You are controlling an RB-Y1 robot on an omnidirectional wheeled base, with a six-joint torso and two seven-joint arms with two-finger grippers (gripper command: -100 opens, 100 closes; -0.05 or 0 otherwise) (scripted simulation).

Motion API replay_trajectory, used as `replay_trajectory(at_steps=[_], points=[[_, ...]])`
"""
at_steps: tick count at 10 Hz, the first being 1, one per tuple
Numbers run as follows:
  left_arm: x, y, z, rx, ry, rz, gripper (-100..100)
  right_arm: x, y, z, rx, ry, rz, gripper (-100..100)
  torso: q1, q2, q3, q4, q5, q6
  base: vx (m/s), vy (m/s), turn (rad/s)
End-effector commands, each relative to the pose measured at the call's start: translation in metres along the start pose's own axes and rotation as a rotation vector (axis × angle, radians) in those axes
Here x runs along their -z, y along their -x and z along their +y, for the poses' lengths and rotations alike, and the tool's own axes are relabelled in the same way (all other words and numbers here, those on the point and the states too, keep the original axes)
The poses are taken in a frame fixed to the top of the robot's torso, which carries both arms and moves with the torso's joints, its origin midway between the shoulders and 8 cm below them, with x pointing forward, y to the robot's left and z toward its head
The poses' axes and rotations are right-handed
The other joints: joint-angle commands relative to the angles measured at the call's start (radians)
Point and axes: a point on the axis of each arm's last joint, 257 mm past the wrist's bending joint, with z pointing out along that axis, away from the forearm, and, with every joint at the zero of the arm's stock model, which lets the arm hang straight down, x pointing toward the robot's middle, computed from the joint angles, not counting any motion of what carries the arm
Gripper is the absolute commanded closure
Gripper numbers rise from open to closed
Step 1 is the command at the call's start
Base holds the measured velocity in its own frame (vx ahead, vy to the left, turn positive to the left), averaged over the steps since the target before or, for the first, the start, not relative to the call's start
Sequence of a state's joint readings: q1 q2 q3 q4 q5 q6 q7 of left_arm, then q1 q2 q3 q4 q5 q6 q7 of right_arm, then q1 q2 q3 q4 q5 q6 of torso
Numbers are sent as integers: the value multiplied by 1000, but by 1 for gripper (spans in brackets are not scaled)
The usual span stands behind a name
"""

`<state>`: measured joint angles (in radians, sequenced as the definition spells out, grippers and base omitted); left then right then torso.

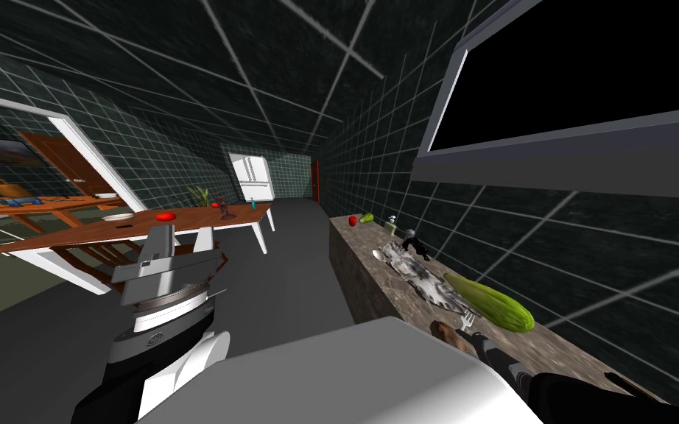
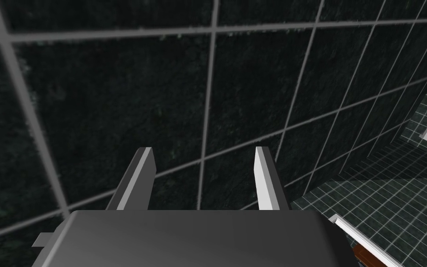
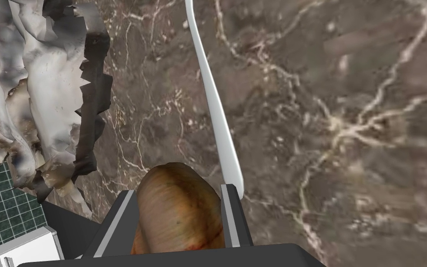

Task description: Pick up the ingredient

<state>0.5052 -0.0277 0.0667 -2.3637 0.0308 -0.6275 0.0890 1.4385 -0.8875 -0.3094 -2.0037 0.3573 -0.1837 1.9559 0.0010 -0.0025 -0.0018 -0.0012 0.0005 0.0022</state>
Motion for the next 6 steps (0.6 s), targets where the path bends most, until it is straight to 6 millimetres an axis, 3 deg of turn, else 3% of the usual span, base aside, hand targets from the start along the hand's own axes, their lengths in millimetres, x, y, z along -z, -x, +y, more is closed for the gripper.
replay_trajectory(at_steps=[1, 6], points=[[0, 0, 0, 0, 0, 0, 0, 0, 1, 3, -3, 9, -3, 100, 0, 0, 0, 0, 0, 0, 0, 0, 0], [0, 0, 0, 0, 0, 0, 0, -1, 8, 1, 0, 20, -7, 100, -1, 1, 0, 0, -3, 1, -9, -9, -9]])
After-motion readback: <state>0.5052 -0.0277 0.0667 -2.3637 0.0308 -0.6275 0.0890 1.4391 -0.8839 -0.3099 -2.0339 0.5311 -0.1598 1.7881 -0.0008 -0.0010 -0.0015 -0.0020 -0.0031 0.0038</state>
